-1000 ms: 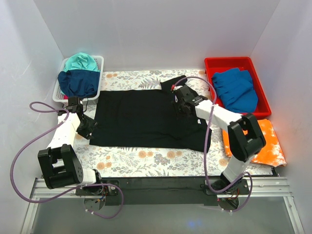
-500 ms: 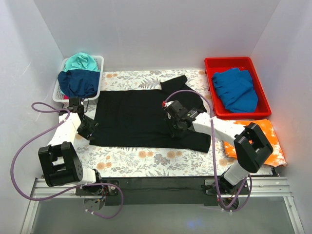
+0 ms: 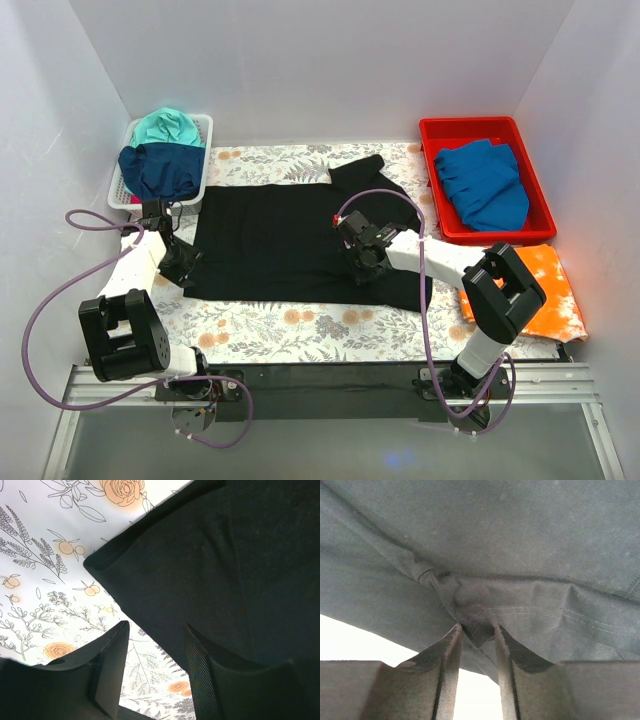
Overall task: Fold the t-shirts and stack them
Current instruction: Fold the tshirt
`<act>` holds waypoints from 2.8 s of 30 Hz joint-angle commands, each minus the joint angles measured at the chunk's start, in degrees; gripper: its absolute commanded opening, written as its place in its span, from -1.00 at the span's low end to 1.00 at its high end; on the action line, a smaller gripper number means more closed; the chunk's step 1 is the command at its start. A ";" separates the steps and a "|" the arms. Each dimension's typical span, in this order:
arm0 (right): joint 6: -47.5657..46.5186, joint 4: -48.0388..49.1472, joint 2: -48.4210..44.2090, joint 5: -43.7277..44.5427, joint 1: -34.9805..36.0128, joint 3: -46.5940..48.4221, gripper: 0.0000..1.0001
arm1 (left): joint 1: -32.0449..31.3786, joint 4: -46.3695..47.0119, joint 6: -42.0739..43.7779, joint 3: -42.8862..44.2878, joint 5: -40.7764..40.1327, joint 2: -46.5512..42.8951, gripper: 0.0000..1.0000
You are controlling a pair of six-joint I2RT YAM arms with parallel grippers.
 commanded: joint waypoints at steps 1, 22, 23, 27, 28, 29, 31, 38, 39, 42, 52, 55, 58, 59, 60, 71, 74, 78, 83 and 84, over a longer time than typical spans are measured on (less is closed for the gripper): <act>0.11 -1.12 -0.91 2.40 0.01 -0.63 -0.31 | -0.04 0.56 0.16 -0.62 0.07 -0.25 -0.09; -10.08 -3.23 11.03 8.28 0.01 16.41 -0.97 | -0.04 0.30 0.25 -0.62 -0.19 -0.69 -0.09; -10.61 -3.31 12.00 9.51 -0.08 17.12 -0.97 | -0.04 0.21 0.34 -0.62 -0.11 -0.69 -0.09; -11.32 -3.93 16.13 11.54 -0.60 20.64 -0.84 | -0.04 0.30 0.34 -0.89 -0.02 -0.69 -0.09; -11.05 -3.93 16.40 11.89 -0.69 20.90 -0.62 | -0.04 0.13 0.34 -0.97 -0.11 -0.78 -0.09; -10.62 -3.84 16.49 12.93 -0.78 21.25 -0.54 | -0.04 0.21 0.42 -1.06 -0.19 -0.87 -0.09; -10.09 -3.58 15.88 13.73 -0.78 21.70 -0.37 | 0.05 0.12 0.51 -1.24 -0.19 -0.78 -0.09; -6.66 -1.03 10.00 18.56 -0.96 18.72 -0.25 | -0.04 0.48 0.60 -1.41 -0.28 -0.87 -0.09; -5.70 -0.85 8.08 18.66 -0.87 18.10 -0.25 | -0.12 0.47 0.86 -1.41 -0.46 -0.87 -0.09; -4.55 -0.85 4.56 16.30 -1.04 14.76 -0.24 | 0.05 1.18 1.56 -1.24 -0.46 -0.95 -0.09; 4.59 -3.05 -6.62 0.47 -2.62 -6.49 -0.24 | -0.04 7.85 6.23 -0.53 7.62 1.33 -0.09; 5.30 -2.96 -6.54 -1.55 -2.89 -9.41 -0.25 | -0.04 9.26 5.70 -1.41 7.63 3.44 -0.09; 5.82 -3.31 -6.01 -1.99 -3.06 -10.29 -0.26 | -0.04 8.74 5.09 -2.73 6.75 5.02 -0.10; 6.08 -3.49 -5.92 -2.34 -3.33 -10.82 -0.26 | -0.04 8.30 4.65 -3.17 5.36 5.28 -0.10; 6.70 -3.66 -6.09 -2.61 -3.50 -11.08 -0.26 | -0.04 7.86 4.04 -3.87 4.47 5.72 -0.10; 9.86 -11.13 -7.50 -8.75 -8.50 -16.09 -0.30 | 0.05 -1.28 -4.75 -5.98 -0.73 6.25 -0.10; 10.04 -12.36 -8.73 -10.60 -9.74 -16.62 -0.31 | -0.04 -1.81 -5.81 -6.77 3.13 7.39 -0.10; 9.52 -13.86 -9.78 -13.24 -10.45 -17.33 -0.32 | -0.04 -2.60 -6.78 -9.32 7.44 9.24 -0.10; 9.16 -15.18 -11.19 -14.47 -10.71 -19.34 -0.32 | 0.05 -4.62 -8.80 -12.48 10.09 7.23 -0.11; 9.16 -15.27 -11.45 -14.74 -10.71 -19.78 -0.32 | 0.05 -5.23 -9.24 -12.57 10.26 6.78 -0.11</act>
